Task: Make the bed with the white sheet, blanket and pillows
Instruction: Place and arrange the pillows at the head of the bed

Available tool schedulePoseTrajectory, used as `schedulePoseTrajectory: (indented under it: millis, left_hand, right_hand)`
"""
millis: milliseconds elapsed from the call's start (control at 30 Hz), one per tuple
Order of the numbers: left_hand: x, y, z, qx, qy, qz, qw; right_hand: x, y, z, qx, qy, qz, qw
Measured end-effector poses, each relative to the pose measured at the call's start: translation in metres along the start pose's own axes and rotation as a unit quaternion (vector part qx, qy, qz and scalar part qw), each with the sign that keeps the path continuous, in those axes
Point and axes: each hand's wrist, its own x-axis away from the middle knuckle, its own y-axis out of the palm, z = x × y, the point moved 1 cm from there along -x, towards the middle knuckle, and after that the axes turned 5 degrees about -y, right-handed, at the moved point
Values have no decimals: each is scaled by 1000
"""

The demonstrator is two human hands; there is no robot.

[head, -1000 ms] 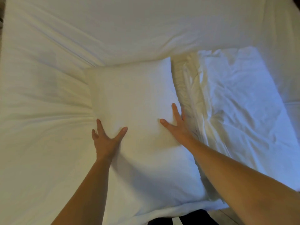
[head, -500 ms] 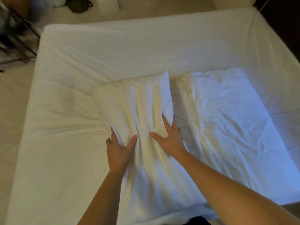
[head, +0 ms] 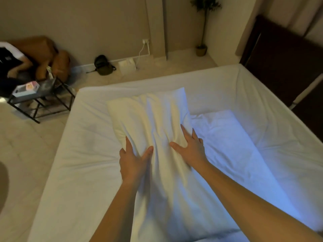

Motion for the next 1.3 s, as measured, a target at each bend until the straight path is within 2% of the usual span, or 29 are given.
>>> schedulePoseTrajectory:
  millis: [167,433,600,833,1300]
  left_hand:
    - [61,60,64,10,26,3,1000]
    - [171,212,161,59,62,-5,996]
    - [211,295,210,63,83,-19,994]
    - [209,397,247,53,48,-50,996]
    - [134,601,330,12,72,-48,996]
  right_hand:
    - [20,-94,54,7,-10,20,1000]
    - [49,-258,189,55,2,58,997]
    - [51,-336,263,41,22,71,996]
    - [20,-383,351,64,55,82,993]
    - [-119,-450,524,38,105,62,992]
